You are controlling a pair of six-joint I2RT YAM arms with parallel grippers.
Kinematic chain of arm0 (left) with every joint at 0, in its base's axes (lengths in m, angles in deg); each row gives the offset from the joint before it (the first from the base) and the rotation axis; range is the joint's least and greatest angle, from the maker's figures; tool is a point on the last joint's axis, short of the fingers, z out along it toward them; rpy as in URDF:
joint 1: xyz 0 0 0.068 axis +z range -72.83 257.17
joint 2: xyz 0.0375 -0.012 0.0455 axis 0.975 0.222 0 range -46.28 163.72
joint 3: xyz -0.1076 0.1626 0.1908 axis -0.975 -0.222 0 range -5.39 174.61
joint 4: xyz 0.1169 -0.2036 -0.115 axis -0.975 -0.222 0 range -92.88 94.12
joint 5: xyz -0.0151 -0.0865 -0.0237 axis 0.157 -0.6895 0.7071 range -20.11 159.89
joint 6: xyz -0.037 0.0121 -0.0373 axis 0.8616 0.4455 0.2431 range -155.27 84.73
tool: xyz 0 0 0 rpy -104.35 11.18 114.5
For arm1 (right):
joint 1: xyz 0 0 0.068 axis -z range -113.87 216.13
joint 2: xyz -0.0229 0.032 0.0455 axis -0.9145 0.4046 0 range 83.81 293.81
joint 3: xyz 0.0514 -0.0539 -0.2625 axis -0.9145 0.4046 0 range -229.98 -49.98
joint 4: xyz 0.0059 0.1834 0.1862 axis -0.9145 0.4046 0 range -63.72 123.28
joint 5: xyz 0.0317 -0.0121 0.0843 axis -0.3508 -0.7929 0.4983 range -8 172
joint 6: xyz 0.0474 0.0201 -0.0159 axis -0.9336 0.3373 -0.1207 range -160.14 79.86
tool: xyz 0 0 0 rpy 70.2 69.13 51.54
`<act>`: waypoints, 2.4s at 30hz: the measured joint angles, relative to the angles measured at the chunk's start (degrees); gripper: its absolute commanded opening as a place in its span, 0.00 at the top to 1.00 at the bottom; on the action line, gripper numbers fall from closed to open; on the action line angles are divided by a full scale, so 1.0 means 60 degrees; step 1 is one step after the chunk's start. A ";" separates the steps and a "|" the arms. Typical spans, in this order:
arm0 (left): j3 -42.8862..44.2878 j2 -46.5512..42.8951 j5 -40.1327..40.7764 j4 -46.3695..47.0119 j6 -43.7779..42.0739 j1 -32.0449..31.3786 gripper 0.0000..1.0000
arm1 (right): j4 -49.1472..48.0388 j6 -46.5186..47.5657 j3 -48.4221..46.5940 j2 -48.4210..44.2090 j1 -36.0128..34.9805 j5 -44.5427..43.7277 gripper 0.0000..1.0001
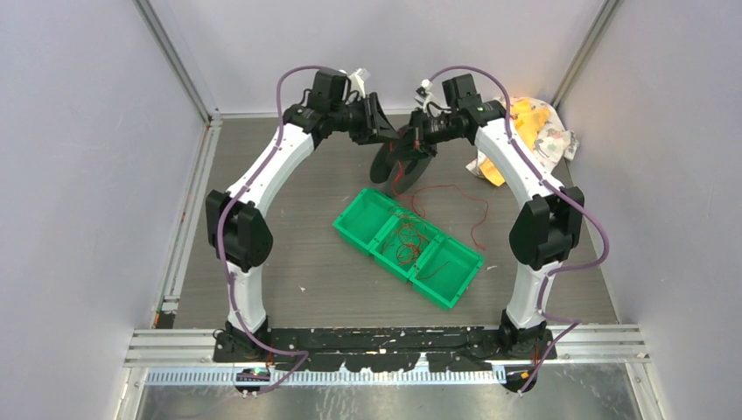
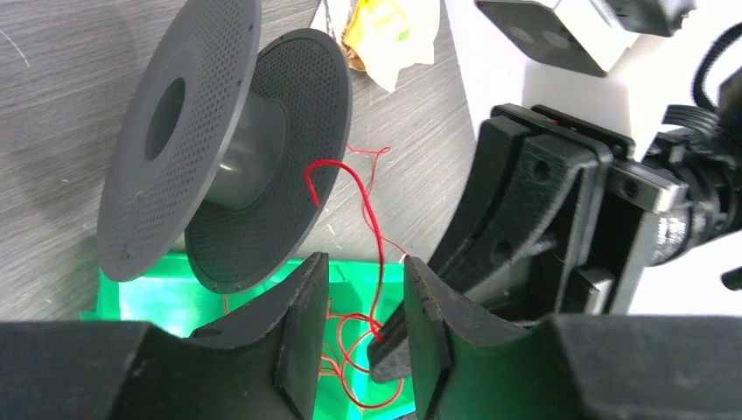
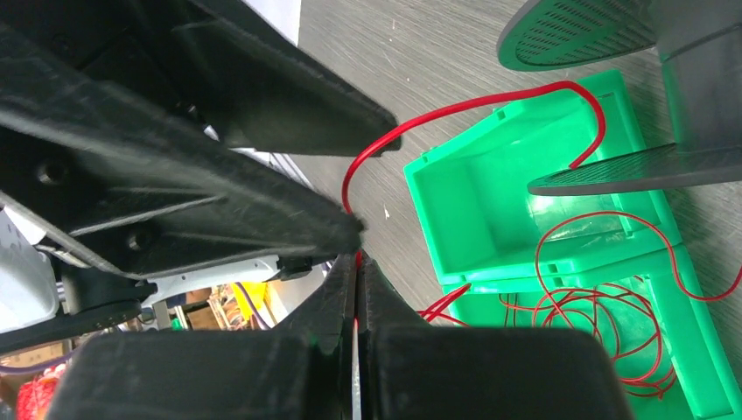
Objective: Wrap the cables
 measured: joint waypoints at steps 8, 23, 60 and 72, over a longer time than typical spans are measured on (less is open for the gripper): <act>0.0073 0.0171 0.0208 -0.0208 0.0011 -0.0018 1.00 | 0.0004 0.0011 0.0058 -0.0171 -0.0058 0.0036 0.82; -0.0197 -0.0874 0.2863 -0.1617 0.2127 -0.0084 0.99 | 0.1118 0.2382 0.0718 -0.3133 -0.0656 -0.4838 0.29; 0.1253 -0.1024 0.3224 -0.4018 0.4335 -0.0211 0.99 | -0.3832 0.6251 0.2648 -0.3027 -0.4284 -0.9777 1.00; -0.1024 -0.1654 0.1905 -0.1421 0.3872 0.0608 0.47 | -0.4138 0.5202 0.3479 -0.3333 -0.2878 -0.8575 0.99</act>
